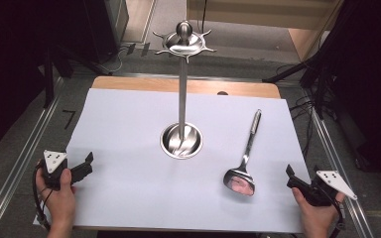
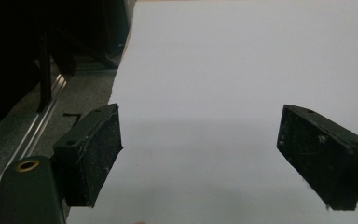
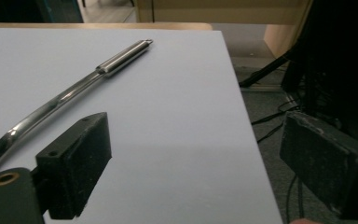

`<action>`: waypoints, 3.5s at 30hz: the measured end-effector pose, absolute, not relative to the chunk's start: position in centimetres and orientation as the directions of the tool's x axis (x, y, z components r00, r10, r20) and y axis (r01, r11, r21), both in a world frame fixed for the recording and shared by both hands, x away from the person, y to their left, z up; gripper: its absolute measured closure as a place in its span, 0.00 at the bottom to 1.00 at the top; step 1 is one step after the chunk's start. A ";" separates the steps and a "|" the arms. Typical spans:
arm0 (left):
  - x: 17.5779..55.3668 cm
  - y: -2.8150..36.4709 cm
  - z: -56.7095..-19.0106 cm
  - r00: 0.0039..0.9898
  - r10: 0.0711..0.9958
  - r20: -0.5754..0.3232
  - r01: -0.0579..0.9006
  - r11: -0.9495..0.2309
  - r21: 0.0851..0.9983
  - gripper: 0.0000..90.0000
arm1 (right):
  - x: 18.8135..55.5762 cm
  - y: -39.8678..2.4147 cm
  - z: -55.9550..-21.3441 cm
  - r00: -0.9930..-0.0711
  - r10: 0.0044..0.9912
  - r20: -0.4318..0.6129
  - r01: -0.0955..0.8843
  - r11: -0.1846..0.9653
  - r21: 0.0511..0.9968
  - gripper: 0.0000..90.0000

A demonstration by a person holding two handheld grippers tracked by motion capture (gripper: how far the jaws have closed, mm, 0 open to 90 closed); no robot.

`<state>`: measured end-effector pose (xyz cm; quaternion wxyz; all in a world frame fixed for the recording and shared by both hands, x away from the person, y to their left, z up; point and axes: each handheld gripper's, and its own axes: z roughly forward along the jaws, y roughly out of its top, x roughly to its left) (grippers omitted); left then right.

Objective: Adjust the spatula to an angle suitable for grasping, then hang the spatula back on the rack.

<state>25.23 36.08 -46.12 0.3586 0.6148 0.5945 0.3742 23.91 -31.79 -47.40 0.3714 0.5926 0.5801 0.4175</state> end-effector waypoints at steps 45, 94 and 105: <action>25.4 35.9 -46.1 0.010 0.999 0.046 0.473 -0.045 0.880 0.16 | 26.8 -29.4 -45.4 -0.044 0.986 0.158 0.608 -0.099 0.788 0.79; 24.9 35.7 -46.2 -0.027 0.998 0.063 0.433 -0.045 0.900 0.17 | 37.3 -26.8 -44.1 0.034 0.976 0.214 0.834 -0.145 0.532 1.00; 24.6 35.8 -46.1 -0.017 0.998 0.064 0.417 -0.051 0.908 0.17 | 40.2 -25.0 -44.7 0.027 0.982 0.187 0.851 -0.121 0.511 1.00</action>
